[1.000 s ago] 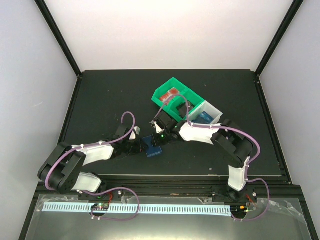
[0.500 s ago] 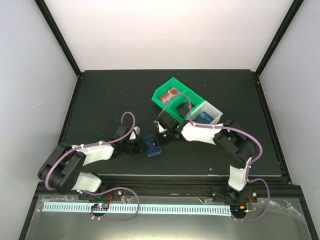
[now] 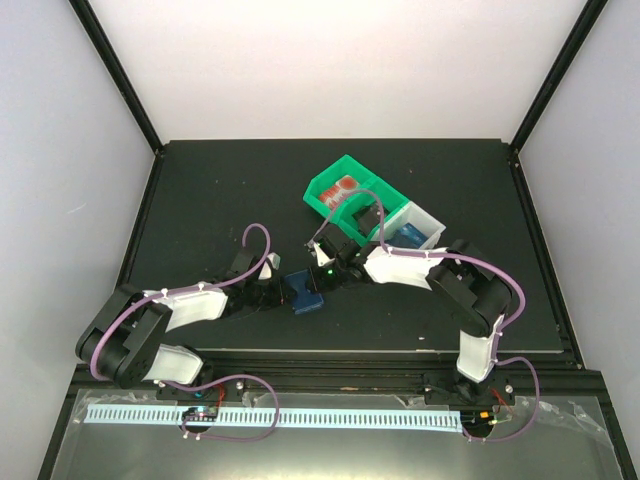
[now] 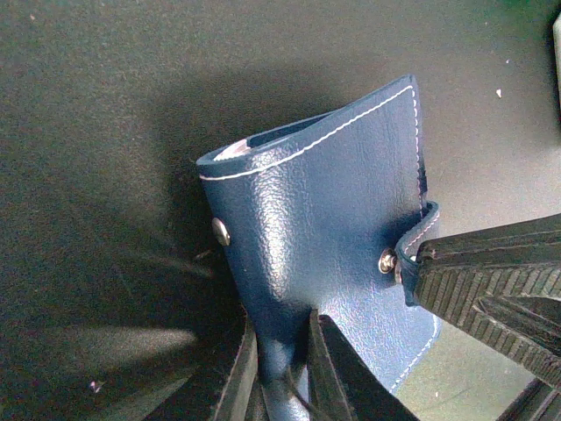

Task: Put the credit cards into the card holder
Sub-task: Close the card holder at the center of the board.

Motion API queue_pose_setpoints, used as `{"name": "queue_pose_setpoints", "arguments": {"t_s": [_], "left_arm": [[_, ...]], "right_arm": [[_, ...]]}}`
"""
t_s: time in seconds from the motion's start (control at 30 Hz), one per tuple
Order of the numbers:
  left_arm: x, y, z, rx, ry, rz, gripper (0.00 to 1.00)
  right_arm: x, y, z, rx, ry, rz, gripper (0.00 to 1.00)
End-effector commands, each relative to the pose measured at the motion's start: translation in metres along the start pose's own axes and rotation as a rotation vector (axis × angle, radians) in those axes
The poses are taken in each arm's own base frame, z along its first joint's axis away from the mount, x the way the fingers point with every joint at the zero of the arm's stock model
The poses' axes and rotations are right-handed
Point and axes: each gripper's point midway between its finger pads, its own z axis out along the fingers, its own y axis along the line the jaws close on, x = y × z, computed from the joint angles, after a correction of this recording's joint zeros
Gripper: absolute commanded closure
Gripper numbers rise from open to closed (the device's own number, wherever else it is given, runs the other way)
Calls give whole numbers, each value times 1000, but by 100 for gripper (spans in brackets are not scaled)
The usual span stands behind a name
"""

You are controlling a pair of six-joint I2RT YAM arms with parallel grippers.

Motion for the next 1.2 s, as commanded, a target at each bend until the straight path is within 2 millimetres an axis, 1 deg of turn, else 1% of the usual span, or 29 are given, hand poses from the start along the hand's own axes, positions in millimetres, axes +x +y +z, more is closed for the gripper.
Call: {"name": "queue_pose_setpoints", "arguments": {"t_s": [0.0,0.23,0.47,0.57,0.7,1.1,1.17], "left_arm": [[27,36,3,-138,88,-39,85],[28,36,3,-138,88,-40,85],[28,37,3,-139,89,-41,85],[28,37,3,-139,89,-42,85],[28,37,3,-138,88,-42,85],[28,37,3,-137,91,-40,86],[28,37,3,-138,90,-40,86]], "right_arm": [[-4,6,-4,-28,-16,-16,99],[-11,10,-12,-35,-58,-19,99],[-3,-4,2,15,-9,-8,99],[0,-6,6,11,2,-3,99],[1,-4,10,-5,8,-8,99],[-5,4,11,-52,-20,-16,99],[-6,1,11,-39,-23,-10,99]]}}
